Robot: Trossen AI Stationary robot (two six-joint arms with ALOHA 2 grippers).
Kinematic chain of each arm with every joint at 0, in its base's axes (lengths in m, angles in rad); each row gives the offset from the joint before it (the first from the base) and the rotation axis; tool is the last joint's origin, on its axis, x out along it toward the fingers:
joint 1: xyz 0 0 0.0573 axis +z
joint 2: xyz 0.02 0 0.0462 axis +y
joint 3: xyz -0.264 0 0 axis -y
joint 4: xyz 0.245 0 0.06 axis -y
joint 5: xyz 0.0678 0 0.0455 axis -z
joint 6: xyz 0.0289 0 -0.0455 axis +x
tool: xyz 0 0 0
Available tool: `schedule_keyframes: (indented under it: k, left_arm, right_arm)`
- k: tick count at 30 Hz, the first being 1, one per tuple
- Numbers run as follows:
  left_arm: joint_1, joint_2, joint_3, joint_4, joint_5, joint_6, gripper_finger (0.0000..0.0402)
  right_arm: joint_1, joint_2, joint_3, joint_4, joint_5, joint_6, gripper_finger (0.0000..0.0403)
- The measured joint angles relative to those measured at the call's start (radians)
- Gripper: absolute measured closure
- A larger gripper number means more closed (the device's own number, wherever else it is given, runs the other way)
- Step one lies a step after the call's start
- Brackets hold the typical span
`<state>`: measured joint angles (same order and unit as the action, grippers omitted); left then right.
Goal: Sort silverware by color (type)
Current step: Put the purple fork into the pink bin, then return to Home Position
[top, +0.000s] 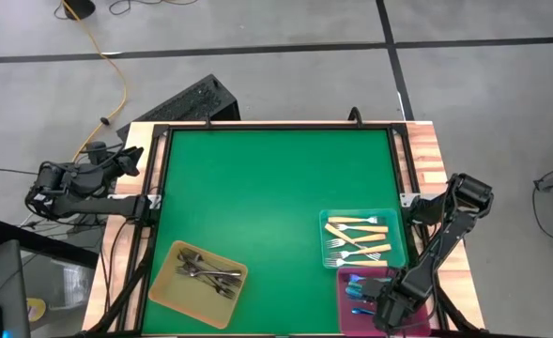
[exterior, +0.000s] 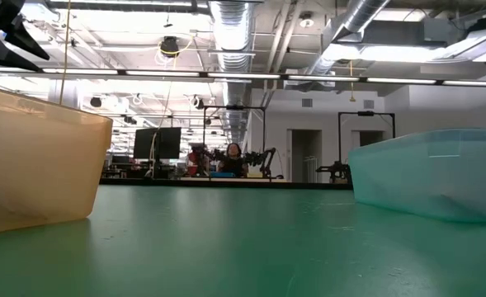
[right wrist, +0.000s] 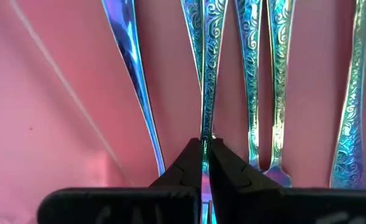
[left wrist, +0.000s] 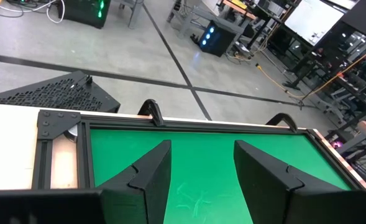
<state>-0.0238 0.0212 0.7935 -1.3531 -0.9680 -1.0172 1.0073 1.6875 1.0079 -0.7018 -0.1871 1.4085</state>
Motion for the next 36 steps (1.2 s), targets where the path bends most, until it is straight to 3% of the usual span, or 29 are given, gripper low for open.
schedule_keyframes:
  k: [18,26,36]
  left_arm:
    - [0.000,0.000,0.000,0.000,0.000,0.000,0.0243]
    - [0.000,0.000,0.000,0.000,0.000,0.000,0.0243]
    - [0.000,0.000,0.000,-0.001,0.000,0.000,0.0243]
  right_arm:
    - [-0.011,0.000,-0.012,0.029,-0.004,0.024,0.0351]
    - [-0.036,0.000,0.011,0.028,-0.012,0.012,0.0303]
    - [-0.083,-0.011,0.013,0.015,-0.108,-0.082,0.0236]
